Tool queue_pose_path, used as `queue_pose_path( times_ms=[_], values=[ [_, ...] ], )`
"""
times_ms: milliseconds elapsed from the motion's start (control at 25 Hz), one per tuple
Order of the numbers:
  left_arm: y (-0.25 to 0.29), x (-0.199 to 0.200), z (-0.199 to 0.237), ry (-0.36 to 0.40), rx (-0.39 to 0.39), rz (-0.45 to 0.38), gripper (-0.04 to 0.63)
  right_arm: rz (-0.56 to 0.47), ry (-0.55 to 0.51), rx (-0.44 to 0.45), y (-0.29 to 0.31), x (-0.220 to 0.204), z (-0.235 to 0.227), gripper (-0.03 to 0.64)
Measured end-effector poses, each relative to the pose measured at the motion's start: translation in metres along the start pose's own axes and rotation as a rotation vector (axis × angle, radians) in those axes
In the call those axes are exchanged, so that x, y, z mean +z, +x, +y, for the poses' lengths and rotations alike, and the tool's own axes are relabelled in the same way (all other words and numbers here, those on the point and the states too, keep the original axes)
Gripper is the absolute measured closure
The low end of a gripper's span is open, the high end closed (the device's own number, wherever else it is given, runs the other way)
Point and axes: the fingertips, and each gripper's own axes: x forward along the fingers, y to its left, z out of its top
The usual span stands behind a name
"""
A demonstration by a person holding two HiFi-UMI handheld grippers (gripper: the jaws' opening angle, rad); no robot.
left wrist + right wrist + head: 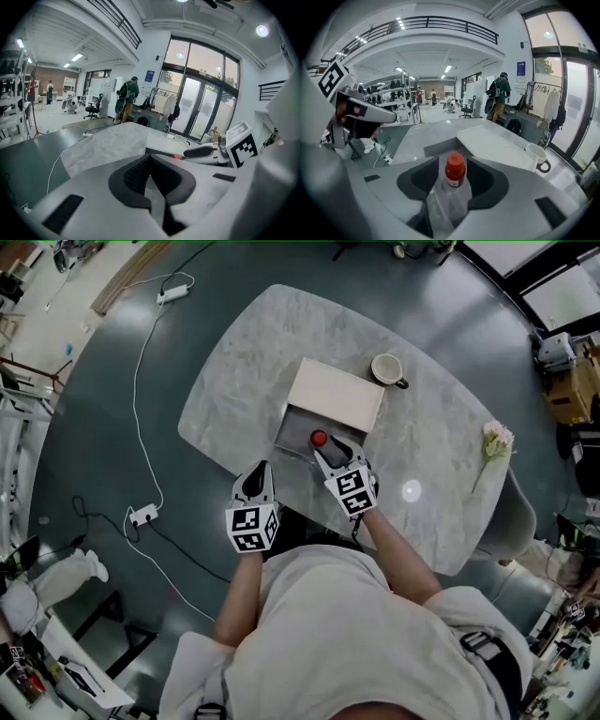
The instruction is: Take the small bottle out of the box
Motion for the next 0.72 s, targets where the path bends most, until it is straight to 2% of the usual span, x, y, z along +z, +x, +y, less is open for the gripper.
queue_pose_path(
  times_ms=[360,560,720],
  values=[
    [0.024,0.012,0.038,0.001,-0.033,0.027,0.572,0.06,-0.009,-0.056,0.036,0.001,-0.005,0.434],
    [0.04,0.02,0.049,-0.001,-0.069,0.037,0.572,0.05,0.008,-0.091,0.046,0.008,-0.009,0.46],
    [0.046,0.034,0.045,0.028,-0.113,0.032,0.572,-0.002,0.08,-0.123,0.04,0.023,-0.015,0.462]
  ],
)
